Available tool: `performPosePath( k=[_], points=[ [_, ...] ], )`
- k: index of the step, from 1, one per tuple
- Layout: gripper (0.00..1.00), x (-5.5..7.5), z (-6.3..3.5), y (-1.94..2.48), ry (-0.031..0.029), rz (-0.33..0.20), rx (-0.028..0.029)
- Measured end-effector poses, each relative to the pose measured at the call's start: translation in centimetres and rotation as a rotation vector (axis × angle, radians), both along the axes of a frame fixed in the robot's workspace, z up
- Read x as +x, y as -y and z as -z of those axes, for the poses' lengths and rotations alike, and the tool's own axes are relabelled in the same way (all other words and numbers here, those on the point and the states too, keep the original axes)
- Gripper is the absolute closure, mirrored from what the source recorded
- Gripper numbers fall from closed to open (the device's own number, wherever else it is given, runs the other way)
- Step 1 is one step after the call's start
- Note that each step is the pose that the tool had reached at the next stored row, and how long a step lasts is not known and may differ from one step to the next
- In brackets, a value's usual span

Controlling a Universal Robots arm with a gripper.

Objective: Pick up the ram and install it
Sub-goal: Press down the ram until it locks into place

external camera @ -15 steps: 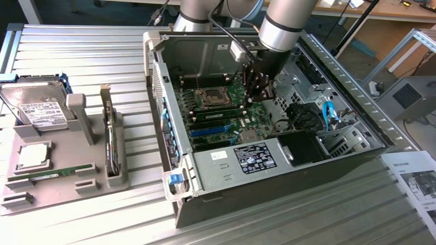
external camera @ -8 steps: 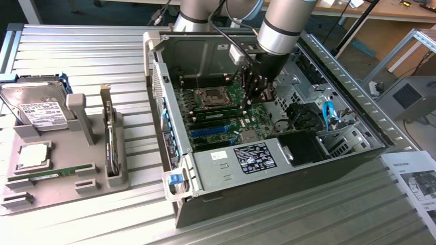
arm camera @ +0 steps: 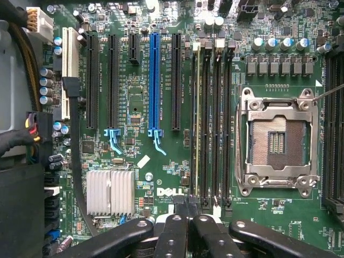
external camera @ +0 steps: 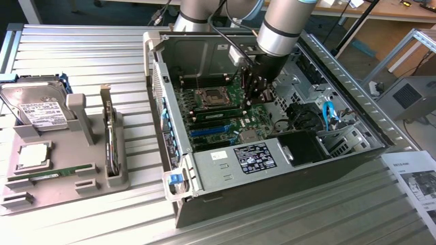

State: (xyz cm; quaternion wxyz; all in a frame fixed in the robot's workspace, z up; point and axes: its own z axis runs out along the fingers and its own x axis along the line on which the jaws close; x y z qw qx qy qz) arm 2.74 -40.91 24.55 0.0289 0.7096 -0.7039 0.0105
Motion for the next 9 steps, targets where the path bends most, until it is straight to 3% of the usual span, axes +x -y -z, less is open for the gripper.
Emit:
performPosePath(
  k=[9],
  points=[
    [0.89, -0.19, 0.18, -0.48, 0.0, 0.0, 0.0002]
  ],
)
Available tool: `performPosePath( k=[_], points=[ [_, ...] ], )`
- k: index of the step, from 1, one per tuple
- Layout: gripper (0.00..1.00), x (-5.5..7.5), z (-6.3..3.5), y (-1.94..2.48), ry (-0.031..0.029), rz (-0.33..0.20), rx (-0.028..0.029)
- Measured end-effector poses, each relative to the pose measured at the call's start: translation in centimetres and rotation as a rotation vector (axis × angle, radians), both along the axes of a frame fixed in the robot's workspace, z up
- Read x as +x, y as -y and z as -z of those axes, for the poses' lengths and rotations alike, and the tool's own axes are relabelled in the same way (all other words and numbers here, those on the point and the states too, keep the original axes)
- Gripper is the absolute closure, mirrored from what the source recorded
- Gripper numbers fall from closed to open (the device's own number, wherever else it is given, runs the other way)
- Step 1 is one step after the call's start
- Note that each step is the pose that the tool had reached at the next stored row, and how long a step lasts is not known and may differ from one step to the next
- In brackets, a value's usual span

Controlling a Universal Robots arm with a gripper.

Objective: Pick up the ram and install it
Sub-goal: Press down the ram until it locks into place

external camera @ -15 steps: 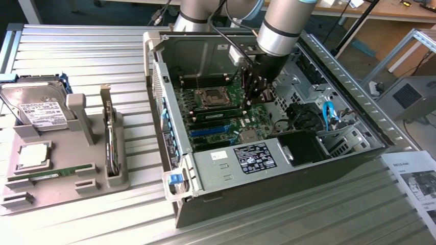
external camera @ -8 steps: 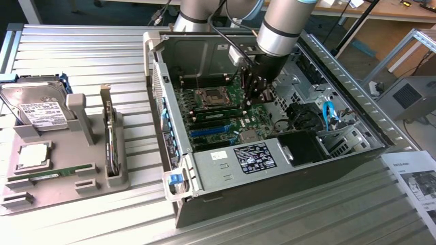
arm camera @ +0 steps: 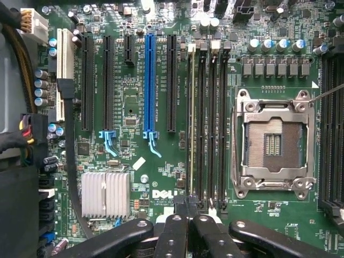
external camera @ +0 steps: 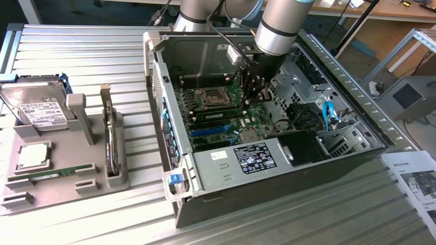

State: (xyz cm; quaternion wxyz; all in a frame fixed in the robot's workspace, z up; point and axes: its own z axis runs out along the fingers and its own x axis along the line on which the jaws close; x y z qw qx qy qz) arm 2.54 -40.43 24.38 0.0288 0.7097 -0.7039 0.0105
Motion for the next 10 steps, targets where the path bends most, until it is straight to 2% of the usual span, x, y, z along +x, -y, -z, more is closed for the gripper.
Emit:
performPosePath(
  k=[4, 10],
  points=[
    [0.89, -0.01, 0.0, -0.01, -0.0001, 0.0, -0.0002],
    [0.89, -0.01, 0.52, -0.01, 0.0005, 0.0, -0.0002]
  ],
)
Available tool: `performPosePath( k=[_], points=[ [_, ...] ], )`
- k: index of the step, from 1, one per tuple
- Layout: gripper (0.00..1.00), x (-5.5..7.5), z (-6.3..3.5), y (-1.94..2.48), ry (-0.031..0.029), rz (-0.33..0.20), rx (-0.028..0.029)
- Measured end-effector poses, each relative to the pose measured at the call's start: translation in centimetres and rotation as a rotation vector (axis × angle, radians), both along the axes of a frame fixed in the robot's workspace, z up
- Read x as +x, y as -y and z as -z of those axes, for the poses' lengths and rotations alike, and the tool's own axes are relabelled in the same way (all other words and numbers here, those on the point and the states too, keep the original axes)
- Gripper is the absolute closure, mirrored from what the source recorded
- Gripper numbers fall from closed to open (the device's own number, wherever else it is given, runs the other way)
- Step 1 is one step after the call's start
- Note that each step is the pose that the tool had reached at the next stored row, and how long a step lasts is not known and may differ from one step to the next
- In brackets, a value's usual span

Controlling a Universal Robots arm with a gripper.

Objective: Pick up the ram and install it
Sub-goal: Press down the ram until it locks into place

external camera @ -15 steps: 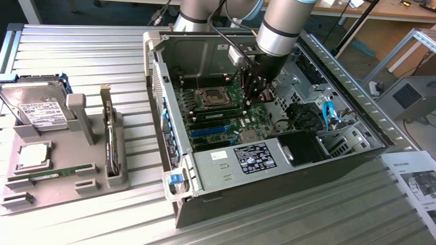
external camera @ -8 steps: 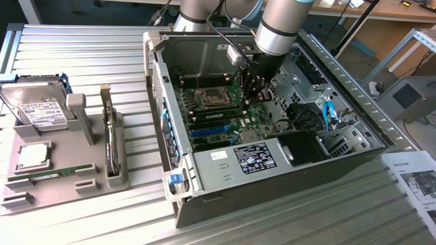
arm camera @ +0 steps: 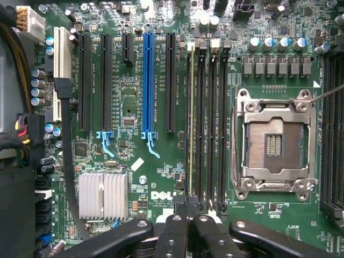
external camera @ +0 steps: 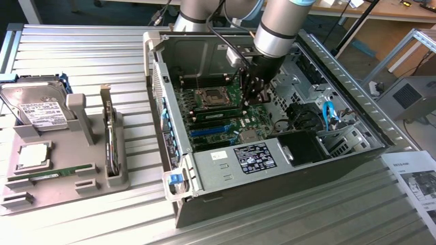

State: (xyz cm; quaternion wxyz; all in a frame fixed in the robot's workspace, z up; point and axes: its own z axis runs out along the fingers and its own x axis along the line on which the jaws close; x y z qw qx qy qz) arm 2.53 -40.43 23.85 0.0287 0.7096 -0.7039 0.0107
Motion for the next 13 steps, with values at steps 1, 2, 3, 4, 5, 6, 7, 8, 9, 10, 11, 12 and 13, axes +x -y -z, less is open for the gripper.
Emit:
performPosePath(
  k=[1, 2, 3, 4, 5, 6, 7, 8, 9, 10, 11, 12, 13],
  points=[
    [0.89, 0.0, 0.0, 0.0, -0.0001, 0.0, -0.0002],
    [0.89, 0.0, 0.0, 0.0, 0.0, 0.0, -0.0001],
    [0.89, 0.0, 0.0, 0.0, -0.0001, 0.0, -0.0002],
    [0.89, 0.0, 0.01, 0.0, 0.0, 0.0, -0.0002],
    [0.89, -0.02, 0.03, 0.0, 0.0, 0.0, 0.0],
    [0.89, -0.08, 0.04, 0.0, 0.0, 0.0, 0.0],
    [0.89, -0.16, 0.05, 0.0, 0.0002, 0.0, 0.0],
    [0.89, -0.23, 0.06, 0.0, 0.0003, 0.0, -0.0001],
    [0.89, -0.28, 0.07, 0.0, 0.0004, 0.0, -0.0001],
    [0.89, -0.31, 0.07, 0.0, 0.0005, 0.0, -0.0001],
    [0.89, -0.3, 0.08, 0.0, 0.0005, 0.0, 0.0],
    [0.89, -0.3, 0.08, 0.0, 0.0005, 0.0, 0.0],
    [0.89, -0.3, 0.07, 0.0, 0.0005, 0.0, 0.0]
  ],
)
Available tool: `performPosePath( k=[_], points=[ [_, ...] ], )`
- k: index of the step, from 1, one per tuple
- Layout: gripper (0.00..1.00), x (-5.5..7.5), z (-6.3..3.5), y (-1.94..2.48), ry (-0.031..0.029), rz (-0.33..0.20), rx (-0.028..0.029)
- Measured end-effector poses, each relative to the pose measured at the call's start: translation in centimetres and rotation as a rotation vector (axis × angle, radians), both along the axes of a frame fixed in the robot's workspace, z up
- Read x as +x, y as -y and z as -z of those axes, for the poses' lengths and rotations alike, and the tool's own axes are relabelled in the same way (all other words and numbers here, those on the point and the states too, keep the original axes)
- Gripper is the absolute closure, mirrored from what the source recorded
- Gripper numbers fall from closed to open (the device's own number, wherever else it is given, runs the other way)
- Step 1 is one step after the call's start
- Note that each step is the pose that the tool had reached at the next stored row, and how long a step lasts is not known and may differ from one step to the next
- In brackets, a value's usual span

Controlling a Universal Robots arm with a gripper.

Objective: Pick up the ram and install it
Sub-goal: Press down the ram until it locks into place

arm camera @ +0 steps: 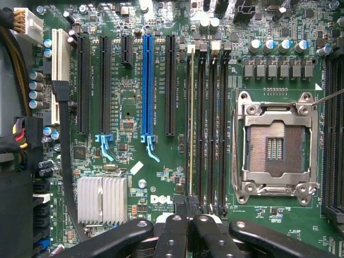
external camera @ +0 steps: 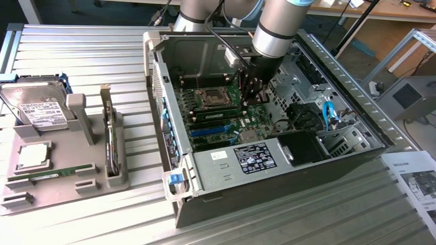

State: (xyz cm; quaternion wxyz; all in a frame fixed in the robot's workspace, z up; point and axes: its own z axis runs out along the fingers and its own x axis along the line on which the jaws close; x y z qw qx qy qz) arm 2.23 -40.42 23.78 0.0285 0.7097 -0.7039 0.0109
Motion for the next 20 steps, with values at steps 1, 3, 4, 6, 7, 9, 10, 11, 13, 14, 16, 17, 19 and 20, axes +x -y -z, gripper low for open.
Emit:
performPosePath(
  k=[1, 3, 4, 6, 7, 9, 10, 11, 13, 14, 16, 17, 19, 20],
  points=[
    [0.89, 0.0, 0.01, -0.01, 0.0, 0.0, 0.0002],
    [0.89, 0.0, 0.02, -0.06, 0.0001, 0.0, 0.0003],
    [0.89, -0.01, 0.01, -0.09, 0.0, 0.0, 0.0001],
    [0.89, -0.02, 0.02, -0.18, 0.0, 0.0, 0.0001],
    [0.89, -0.03, 0.02, -0.25, 0.0, 0.0, -0.0001],
    [0.89, -0.03, 0.02, -0.35, 0.0, 0.0, 0.0],
    [0.89, -0.03, 0.02, -0.37, 0.0, 0.0, 0.0],
    [0.89, -0.03, 0.03, -0.36, 0.0, 0.0, 0.0001],
    [0.89, -0.03, 0.04, -0.37, 0.0, 0.0, 0.0],
    [0.89, -0.03, 0.08, -0.38, 0.0001, 0.0, 0.0001],
    [0.89, -0.03, 0.18, -0.37, 0.0, 0.0, 0.0],
    [0.89, -0.03, 0.26, -0.37, 0.0, 0.0, 0.0],
    [0.89, -0.03, 0.36, -0.37, 0.0001, 0.0, 0.0001],
    [0.89, -0.03, 0.42, -0.37, 0.0002, 0.0, 0.0001]
  ],
)
